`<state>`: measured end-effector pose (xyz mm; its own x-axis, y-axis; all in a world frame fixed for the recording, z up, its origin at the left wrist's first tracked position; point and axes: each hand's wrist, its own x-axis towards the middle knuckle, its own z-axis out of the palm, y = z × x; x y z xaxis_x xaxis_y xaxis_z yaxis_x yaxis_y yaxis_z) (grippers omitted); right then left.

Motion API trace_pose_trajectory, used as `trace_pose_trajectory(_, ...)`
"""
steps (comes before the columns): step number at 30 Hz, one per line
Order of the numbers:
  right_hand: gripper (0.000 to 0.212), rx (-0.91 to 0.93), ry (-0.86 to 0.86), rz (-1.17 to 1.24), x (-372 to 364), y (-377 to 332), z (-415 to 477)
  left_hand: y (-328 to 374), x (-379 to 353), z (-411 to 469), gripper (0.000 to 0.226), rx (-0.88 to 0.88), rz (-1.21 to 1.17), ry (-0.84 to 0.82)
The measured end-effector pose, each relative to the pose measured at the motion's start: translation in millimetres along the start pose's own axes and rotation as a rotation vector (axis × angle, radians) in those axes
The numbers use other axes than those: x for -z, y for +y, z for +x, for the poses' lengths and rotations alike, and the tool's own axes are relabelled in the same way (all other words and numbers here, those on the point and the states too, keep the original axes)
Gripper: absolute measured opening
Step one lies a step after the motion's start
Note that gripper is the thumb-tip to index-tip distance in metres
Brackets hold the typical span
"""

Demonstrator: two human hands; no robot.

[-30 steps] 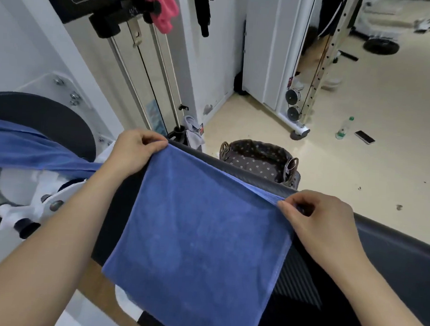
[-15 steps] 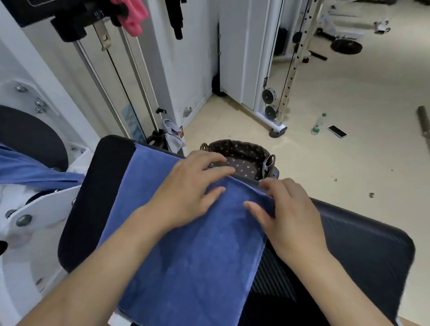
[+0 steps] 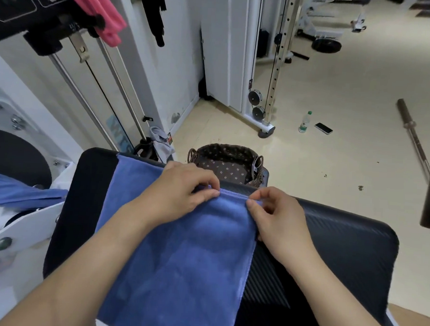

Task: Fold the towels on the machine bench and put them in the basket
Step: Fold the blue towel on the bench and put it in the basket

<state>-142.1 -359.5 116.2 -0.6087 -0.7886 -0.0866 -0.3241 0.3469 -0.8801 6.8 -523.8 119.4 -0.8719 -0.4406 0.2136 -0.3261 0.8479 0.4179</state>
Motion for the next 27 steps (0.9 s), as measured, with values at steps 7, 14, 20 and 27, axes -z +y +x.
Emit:
trace_pose_trajectory(7, 0.014, 0.170, 0.154, -0.521, -1.9, -1.4, -4.9, -3.7, -11.4, 4.8, 0.018, 0.010, 0.034, 0.070)
trace_pose_trajectory(14, 0.007, 0.262, 0.188, -0.496, -1.7, 4.8, 0.6, -15.6, 0.0, -1.3, 0.028, 0.105, -0.038, 0.089)
trace_pose_trajectory(20, 0.031, 0.591, 0.182, -0.715, -17.3, 17.3, 2.9, -51.9, 31.7, -25.4, 0.022, 0.266, 0.089, 0.128)
trace_pose_trajectory(27, 0.016, 0.607, 0.166, -0.799, -17.4, 16.6, -2.1, -88.9, 49.8, -40.4, 0.010, 0.454, 0.188, 0.193)
